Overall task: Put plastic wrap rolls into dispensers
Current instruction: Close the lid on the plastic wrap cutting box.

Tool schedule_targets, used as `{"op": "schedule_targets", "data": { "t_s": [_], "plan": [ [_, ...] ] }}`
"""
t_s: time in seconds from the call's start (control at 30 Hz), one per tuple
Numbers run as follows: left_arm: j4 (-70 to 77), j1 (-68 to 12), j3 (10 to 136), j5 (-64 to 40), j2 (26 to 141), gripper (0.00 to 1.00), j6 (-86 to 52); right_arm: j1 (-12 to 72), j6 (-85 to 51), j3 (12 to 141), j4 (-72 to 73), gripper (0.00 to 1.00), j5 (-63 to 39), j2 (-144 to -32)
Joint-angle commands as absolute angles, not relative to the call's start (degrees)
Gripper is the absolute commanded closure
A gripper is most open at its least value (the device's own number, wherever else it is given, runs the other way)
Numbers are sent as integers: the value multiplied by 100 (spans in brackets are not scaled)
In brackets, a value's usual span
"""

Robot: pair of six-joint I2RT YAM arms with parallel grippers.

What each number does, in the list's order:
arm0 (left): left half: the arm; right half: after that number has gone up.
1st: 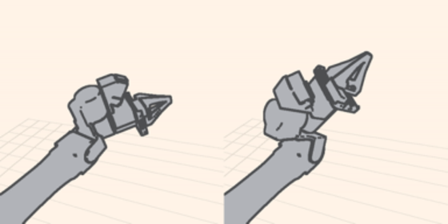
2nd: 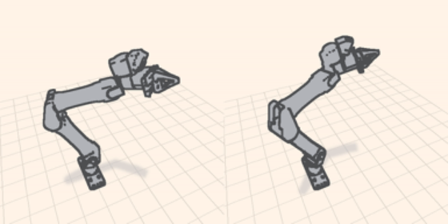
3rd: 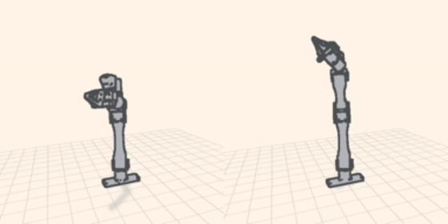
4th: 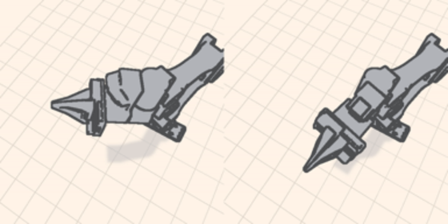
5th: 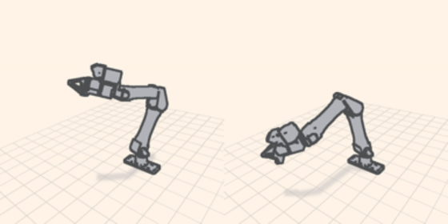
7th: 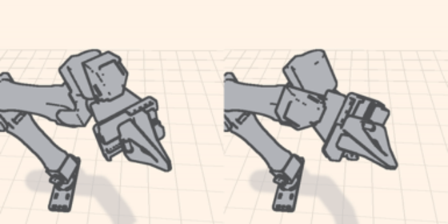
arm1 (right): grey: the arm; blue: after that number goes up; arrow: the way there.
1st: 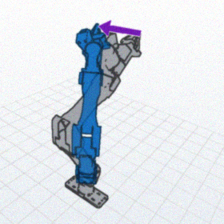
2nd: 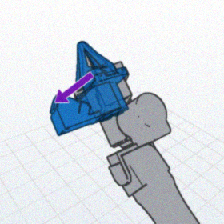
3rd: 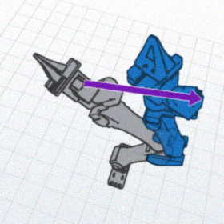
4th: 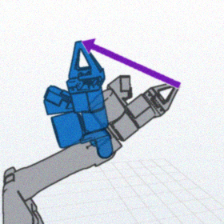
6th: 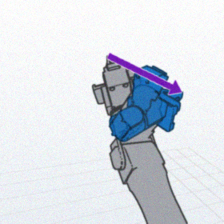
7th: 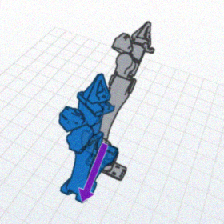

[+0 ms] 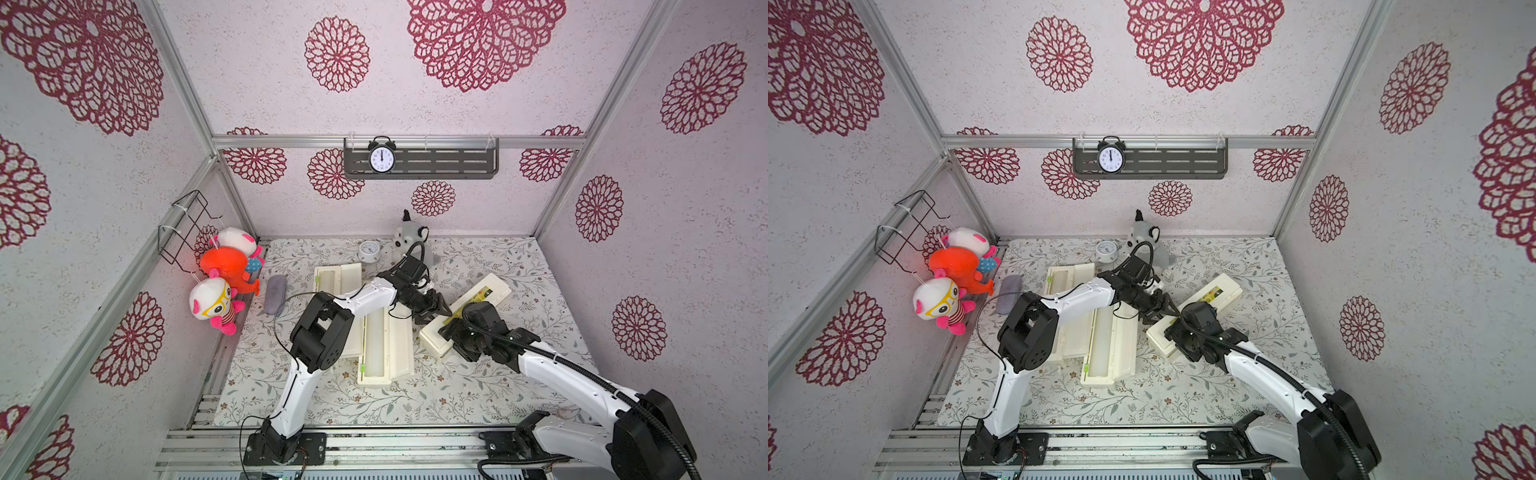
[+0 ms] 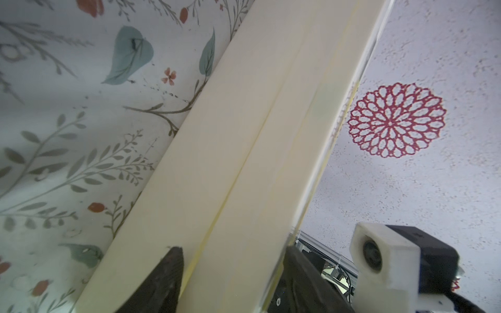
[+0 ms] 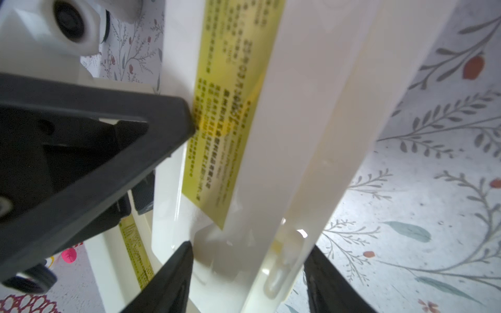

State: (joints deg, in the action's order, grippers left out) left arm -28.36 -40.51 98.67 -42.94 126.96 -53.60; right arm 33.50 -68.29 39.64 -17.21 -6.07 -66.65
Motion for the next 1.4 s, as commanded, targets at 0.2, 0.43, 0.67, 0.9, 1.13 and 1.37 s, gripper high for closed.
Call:
{"op": "schedule_targets", "data": {
  "t_s": [0.2,0.43,0.67,0.9,1.13,1.37],
  "plan": [
    [-2828,-4289,9854,-5158,12441,39,-5387,3329,-6639,4360,-1066,36,-624,-6562],
    [-2848,-4306,9817,-5185,12469,39,-5335,3340,-6668,4268,-1222,35,-591,-6382],
    [-2947,-4307,9753,-5134,12508,38,-5232,3358,-6684,4075,-1283,35,-563,-6241],
    [-3080,-4352,9756,-5090,12568,35,-5061,3379,-6774,3745,-1222,33,-557,-6114],
    [-3524,-4343,9844,-4911,12611,32,-4663,3384,-6552,3733,-1667,30,-478,-5912],
    [-3647,-4348,9913,-4796,12664,31,-4535,3385,-6097,3758,-2231,25,-463,-5880]
  ]
}}
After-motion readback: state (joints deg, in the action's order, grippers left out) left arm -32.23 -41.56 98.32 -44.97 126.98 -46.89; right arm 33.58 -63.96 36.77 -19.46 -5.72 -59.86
